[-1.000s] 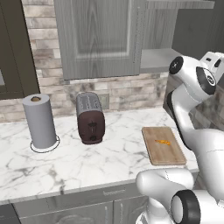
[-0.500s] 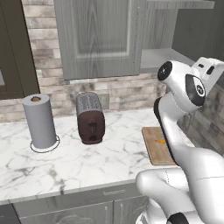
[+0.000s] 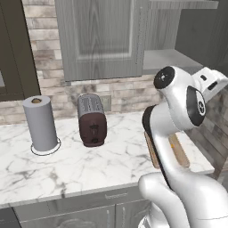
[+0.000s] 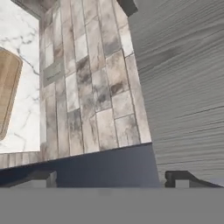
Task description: Open the cabinet, retrieve the rolling pin, and place it next to the meat on the cutting board to prepare for tenderizing.
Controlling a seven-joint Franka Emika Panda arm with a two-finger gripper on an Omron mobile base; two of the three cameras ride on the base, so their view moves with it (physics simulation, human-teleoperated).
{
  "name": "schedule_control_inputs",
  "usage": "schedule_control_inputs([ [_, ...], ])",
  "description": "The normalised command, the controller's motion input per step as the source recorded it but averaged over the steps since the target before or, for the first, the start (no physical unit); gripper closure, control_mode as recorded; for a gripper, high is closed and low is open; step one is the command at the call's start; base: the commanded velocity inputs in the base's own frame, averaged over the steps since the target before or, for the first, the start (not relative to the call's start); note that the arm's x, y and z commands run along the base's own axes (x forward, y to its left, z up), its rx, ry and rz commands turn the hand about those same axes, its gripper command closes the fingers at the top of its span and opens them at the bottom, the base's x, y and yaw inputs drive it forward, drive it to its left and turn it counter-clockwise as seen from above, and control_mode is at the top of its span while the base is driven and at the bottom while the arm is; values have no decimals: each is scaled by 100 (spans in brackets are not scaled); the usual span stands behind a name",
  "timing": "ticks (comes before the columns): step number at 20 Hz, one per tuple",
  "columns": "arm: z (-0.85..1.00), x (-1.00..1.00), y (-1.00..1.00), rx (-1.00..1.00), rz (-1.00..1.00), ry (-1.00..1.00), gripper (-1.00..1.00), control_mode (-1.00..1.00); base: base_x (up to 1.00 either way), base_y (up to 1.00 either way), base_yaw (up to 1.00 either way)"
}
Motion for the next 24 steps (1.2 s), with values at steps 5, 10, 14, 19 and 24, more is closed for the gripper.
schedule_control_inputs([
  [5, 20, -22, 63, 27, 0, -30, -100, -100, 0, 0, 0],
  [10, 26, 0, 65, 26, 0, -28, -100, -100, 0, 0, 0],
  [14, 27, 8, 52, 27, 0, -27, -100, -100, 0, 0, 0],
  [19, 26, 12, 39, 28, 4, -27, -100, -100, 0, 0, 0],
  [24, 23, 14, 21, 24, 12, -32, -100, -100, 0, 0, 0],
])
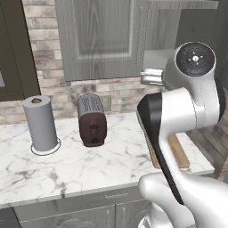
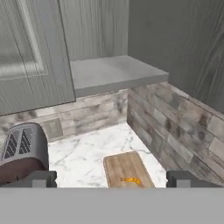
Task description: Open the cabinet, retrieve the rolling pin, and place it next to the meat on the cutting board to prepare for tenderizing.
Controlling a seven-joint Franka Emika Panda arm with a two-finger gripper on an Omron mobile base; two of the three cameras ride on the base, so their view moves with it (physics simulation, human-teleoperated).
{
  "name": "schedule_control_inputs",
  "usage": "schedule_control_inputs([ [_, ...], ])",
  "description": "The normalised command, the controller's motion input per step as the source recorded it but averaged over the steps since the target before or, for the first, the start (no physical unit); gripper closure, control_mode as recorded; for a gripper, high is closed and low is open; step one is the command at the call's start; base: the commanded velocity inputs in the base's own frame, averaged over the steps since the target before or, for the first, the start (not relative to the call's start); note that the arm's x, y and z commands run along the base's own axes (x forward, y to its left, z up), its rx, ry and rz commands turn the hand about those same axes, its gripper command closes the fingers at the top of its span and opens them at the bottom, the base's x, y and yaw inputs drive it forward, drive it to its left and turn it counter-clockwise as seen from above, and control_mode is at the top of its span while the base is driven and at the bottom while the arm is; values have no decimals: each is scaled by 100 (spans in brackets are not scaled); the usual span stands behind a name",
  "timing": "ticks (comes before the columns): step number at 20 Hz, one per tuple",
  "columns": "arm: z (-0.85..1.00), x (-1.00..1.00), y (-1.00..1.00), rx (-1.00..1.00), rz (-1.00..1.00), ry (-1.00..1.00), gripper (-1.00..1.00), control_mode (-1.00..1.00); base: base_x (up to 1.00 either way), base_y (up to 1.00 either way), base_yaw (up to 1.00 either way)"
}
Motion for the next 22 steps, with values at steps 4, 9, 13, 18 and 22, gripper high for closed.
schedule_control_inputs([
  [4, 23, 5, 1, 12, 16, -35, -100, -100, 0, 0, 0],
  [9, 28, 3, 0, 3, 15, -32, -100, -100, 0, 0, 0],
  [13, 24, 8, 1, 0, 12, -18, -100, -100, 0, 0, 0],
  [18, 0, 32, 22, 0, 6, -2, -100, -100, 0, 0, 0],
  [22, 0, 23, 29, -3, 0, 2, -100, -100, 0, 0, 0],
])
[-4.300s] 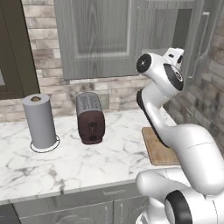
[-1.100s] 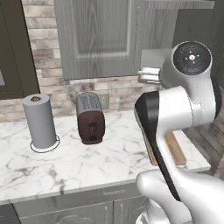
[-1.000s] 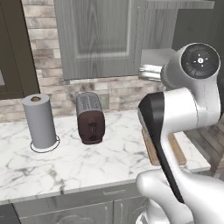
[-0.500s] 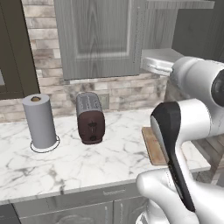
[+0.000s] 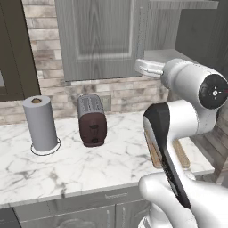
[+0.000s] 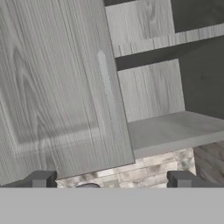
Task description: Open the cabinet, retrieve the rolling pin, and place it next to the meat on the cutting board to prepare for tenderizing.
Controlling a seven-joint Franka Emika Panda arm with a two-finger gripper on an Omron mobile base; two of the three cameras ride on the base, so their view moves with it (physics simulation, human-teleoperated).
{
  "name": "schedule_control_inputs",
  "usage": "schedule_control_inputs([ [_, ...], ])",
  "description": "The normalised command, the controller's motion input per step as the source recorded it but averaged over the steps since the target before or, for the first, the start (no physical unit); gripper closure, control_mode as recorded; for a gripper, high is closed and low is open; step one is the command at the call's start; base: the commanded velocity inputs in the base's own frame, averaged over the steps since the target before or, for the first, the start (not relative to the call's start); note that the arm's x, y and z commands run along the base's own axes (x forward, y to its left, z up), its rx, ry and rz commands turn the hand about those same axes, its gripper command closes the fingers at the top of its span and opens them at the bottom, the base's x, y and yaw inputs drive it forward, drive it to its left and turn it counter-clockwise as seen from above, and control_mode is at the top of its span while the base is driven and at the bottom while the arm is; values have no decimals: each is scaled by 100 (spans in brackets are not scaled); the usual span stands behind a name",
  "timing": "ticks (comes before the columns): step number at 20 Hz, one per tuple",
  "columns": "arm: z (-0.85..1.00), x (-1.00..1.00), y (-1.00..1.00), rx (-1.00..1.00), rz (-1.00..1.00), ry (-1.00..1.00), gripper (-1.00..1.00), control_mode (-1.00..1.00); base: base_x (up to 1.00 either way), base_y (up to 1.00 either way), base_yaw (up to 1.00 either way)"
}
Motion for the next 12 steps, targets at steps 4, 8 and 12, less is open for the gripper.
schedule_control_inputs([
  [4, 0, 31, 14, 0, 0, 4, -100, -100, 0, 0, 0],
  [8, 0, 30, 8, 0, 0, 3, -100, -100, 0, 0, 0],
  [12, 0, 32, 5, 0, 0, 1, -100, -100, 0, 0, 0],
])
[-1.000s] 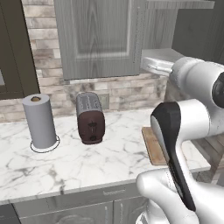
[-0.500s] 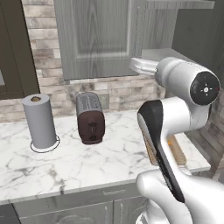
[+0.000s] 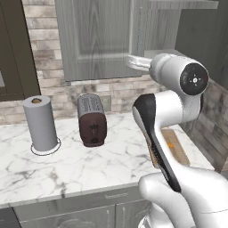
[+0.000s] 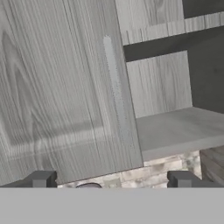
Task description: Open the cabinet, retrieve the rolling pin, and place it next to the meat on the cutting board to prepare for tenderizing.
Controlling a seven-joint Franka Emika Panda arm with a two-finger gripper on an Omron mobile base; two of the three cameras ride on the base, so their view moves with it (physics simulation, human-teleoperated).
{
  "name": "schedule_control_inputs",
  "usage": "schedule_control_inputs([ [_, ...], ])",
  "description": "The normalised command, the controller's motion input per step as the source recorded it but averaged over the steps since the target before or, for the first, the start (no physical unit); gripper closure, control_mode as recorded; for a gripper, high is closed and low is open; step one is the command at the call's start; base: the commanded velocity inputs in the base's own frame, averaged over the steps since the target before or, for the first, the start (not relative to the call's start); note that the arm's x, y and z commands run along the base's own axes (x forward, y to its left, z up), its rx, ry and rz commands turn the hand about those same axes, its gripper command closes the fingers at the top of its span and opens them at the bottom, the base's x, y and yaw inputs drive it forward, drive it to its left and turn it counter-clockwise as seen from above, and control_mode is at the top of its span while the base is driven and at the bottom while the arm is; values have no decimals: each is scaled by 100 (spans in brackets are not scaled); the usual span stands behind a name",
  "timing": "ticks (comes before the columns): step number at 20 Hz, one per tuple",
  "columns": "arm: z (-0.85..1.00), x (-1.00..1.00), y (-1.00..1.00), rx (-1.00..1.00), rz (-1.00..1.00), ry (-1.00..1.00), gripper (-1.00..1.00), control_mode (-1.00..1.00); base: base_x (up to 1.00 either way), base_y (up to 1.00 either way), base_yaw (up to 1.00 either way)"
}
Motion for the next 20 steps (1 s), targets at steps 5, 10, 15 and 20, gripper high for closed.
schedule_control_inputs([
  [5, 2, 34, 0, 0, 0, 1, -100, -100, 0, 0, 0],
  [10, 1, 44, -6, 0, 0, 3, -100, -100, 0, 0, 0],
  [15, 1, 46, -26, 0, 0, 3, -100, -100, 0, 0, 0],
  [20, 1, 50, -11, 0, 2, 4, -100, -100, 0, 0, 0],
])
